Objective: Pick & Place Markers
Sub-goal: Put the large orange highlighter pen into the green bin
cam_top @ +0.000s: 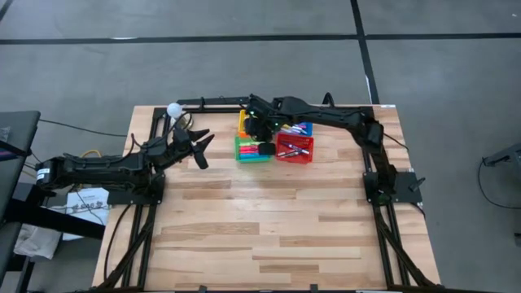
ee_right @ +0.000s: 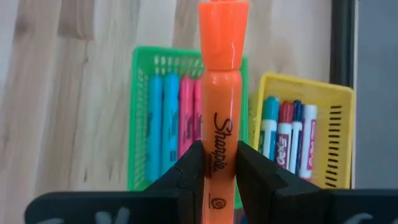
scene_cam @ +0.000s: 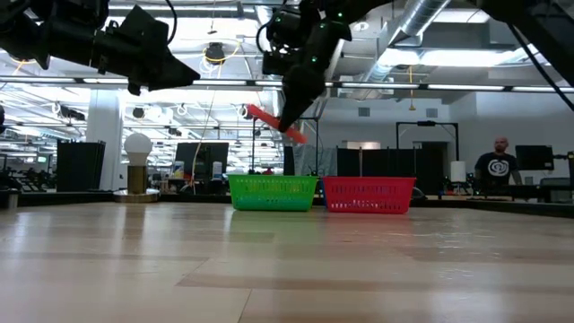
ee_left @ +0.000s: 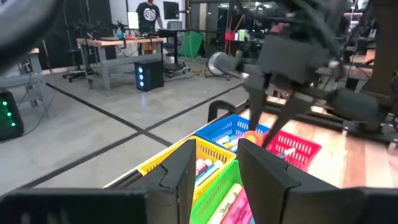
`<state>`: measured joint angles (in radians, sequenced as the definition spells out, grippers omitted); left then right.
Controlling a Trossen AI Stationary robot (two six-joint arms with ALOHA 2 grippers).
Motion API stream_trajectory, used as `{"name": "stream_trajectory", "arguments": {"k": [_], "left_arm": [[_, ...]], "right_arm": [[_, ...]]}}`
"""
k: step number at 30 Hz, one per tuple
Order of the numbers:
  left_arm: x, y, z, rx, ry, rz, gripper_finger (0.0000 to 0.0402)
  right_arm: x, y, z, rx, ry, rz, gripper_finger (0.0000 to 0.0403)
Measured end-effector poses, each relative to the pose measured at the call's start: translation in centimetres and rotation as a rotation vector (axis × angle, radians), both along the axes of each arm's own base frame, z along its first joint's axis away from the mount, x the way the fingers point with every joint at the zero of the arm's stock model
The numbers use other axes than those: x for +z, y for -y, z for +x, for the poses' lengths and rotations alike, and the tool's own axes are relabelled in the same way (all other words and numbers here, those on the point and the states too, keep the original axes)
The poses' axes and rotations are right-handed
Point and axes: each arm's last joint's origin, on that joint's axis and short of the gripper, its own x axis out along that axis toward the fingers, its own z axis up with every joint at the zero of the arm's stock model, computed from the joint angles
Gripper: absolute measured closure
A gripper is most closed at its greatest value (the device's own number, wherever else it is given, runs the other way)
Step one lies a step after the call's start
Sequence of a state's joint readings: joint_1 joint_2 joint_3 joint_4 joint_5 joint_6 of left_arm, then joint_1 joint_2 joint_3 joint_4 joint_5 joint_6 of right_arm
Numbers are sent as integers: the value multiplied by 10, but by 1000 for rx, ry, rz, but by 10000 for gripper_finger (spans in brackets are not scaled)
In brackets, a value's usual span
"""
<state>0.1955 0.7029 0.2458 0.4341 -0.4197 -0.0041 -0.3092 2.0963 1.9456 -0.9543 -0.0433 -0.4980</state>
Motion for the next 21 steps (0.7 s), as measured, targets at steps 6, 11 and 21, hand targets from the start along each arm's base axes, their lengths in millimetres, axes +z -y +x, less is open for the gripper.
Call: {"name": "stream_trajectory", "arguments": {"k": [6,11,21], "left_arm": [[-1,0,1,0,-2,-3,284],[-1,0,1,-1,-2,-4,284],[-1,0,1,-1,1,-3,284]], "right_arm": [[-11,2,8,-23,22,25,340],[-45,9,17,-35,-35,94,340],[-94,22,23,-78,-145,138,340]]}}
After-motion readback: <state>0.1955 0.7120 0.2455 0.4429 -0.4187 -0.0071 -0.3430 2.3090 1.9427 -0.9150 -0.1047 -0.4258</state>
